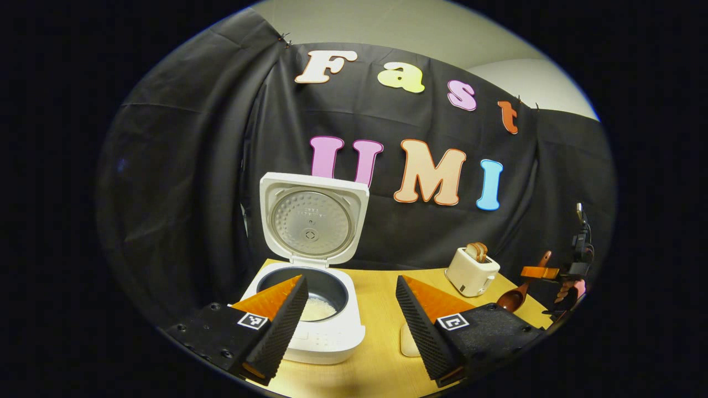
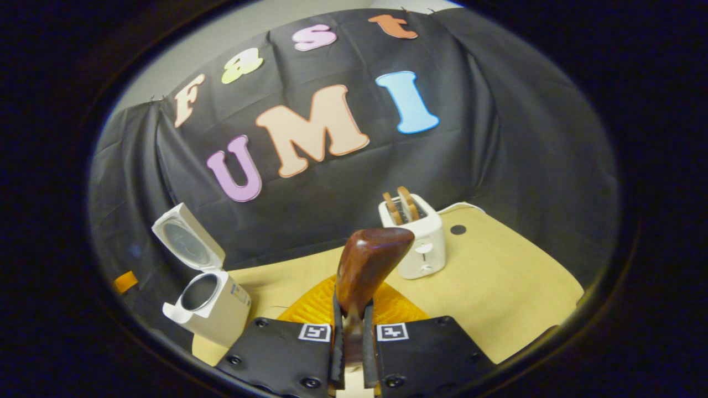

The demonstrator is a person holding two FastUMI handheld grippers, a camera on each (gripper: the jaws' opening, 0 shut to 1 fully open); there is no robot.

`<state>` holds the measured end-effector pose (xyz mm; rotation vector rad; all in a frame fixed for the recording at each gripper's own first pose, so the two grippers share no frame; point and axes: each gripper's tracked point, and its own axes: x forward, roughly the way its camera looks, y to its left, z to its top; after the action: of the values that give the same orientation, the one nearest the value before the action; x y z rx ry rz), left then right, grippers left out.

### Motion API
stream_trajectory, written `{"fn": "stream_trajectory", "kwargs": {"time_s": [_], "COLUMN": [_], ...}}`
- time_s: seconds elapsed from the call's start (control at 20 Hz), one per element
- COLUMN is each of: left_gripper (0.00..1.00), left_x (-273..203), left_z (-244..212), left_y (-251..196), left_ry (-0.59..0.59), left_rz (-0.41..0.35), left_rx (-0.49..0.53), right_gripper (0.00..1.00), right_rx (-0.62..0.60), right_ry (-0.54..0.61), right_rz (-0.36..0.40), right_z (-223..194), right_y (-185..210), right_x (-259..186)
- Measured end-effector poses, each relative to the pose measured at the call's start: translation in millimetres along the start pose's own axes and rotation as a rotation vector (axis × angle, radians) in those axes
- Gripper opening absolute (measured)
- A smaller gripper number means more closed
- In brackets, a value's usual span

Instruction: Close the left gripper, press the button to open the rice cooker; take a wooden spoon from the chopstick holder with the right hand, scoop a spoonful of rice and pour it into the rice cooker, then put the wooden spoon back into the chopstick holder.

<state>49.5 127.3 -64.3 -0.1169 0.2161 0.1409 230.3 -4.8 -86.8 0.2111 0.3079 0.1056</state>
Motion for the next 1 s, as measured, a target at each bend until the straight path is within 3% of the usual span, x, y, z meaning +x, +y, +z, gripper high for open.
{"fn": "stream_trajectory", "kwargs": {"time_s": [0.4, 0.65, 1.0], "left_gripper": [0.94, 0.94, 0.95], "left_x": [1.0, 6.1, 12.7], "left_z": [-3.9, -9.4, -20.2], "left_y": [21.8, 36.5, 59.8], "left_ry": [0.013, 0.025, 0.052], "left_rz": [0.002, 0.005, 0.001], "left_rx": [0.034, 0.043, 0.067], "right_gripper": [0.16, 0.16, 0.16], "right_rx": [-0.208, -0.401, -0.513], "right_ry": [0.028, 0.048, 0.084], "right_rz": [0.02, -0.035, -0.072], "right_z": [-64.7, -107.3, -142.4], "right_y": [70.4, 83.9, 94.1], "right_x": [41.8, 55.7, 74.0]}}
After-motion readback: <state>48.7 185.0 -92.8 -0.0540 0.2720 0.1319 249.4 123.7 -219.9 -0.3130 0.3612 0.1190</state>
